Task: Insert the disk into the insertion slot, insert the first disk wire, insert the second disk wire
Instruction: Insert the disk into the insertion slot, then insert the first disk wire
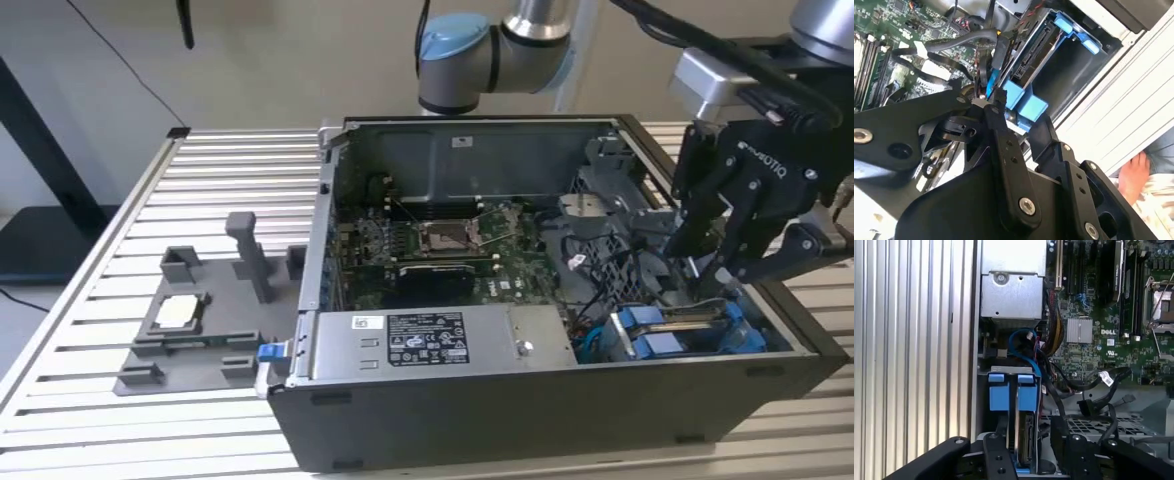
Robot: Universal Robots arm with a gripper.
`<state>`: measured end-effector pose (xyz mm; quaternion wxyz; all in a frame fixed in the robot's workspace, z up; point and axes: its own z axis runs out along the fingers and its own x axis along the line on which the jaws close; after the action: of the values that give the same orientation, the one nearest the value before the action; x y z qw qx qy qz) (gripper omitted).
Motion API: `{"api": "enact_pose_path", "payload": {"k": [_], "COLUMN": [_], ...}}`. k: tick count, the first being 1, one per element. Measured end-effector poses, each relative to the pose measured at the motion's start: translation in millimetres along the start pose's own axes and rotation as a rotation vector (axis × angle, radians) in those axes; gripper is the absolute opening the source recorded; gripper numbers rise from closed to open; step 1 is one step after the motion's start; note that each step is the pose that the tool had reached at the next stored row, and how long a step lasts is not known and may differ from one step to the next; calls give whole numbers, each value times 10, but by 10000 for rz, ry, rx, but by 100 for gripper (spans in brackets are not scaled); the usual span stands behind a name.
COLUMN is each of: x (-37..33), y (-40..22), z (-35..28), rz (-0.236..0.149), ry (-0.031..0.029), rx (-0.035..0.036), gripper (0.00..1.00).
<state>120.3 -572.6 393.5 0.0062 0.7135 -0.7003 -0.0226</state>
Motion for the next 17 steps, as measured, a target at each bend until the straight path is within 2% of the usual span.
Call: {"api": "enact_pose_path", "payload": {"k": [2, 6, 8, 10, 12, 13, 14, 17], "x": [-6, -38, -81, -158, -234, -270, -293, -341], "y": [2, 6, 7, 6, 4, 4, 5, 16], "z": [-37, -38, -38, -36, -33, -30, -27, -13], "rz": [-2, -18, -25, -31, -37, -40, -51, -111], "ry": [-1, 13, 22, 29, 38, 66, 129, 343], "rx": [51, 762, 1104, 1393, 1620, 1741, 1845, 2041], "gripper": [47, 47, 47, 47, 47, 47, 47, 47]}}
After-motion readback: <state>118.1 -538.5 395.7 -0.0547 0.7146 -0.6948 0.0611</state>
